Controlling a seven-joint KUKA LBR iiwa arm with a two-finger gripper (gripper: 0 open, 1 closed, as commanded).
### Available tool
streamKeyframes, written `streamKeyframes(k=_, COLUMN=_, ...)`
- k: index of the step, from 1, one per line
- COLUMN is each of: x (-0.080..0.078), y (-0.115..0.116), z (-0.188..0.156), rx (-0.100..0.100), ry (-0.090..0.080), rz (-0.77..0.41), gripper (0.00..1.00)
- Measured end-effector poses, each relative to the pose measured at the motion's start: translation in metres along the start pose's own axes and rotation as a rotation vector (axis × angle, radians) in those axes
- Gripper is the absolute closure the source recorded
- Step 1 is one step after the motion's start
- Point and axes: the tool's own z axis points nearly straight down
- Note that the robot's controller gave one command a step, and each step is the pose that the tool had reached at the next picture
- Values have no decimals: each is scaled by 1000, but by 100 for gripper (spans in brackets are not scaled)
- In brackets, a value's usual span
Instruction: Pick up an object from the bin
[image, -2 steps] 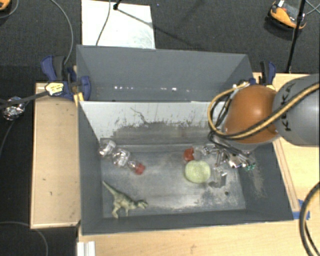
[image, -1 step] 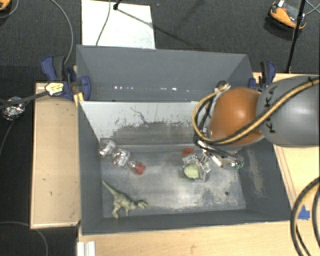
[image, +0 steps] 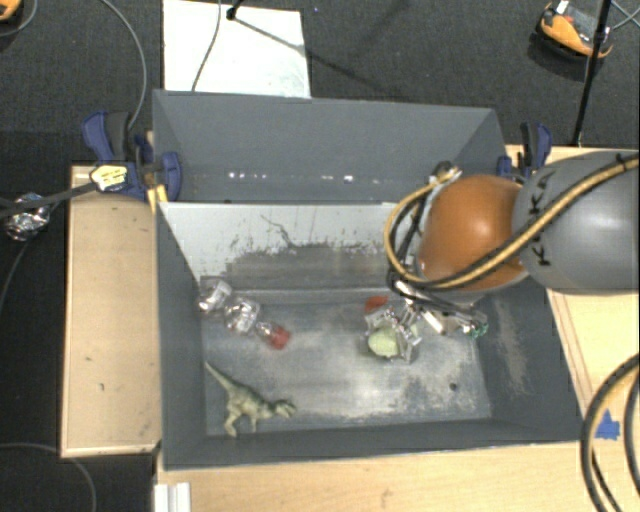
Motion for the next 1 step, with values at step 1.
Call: streamKeyframes(k=1, x=-10, y=-4, z=-137, rx=2, ry=-5, rz=46, gripper=100)
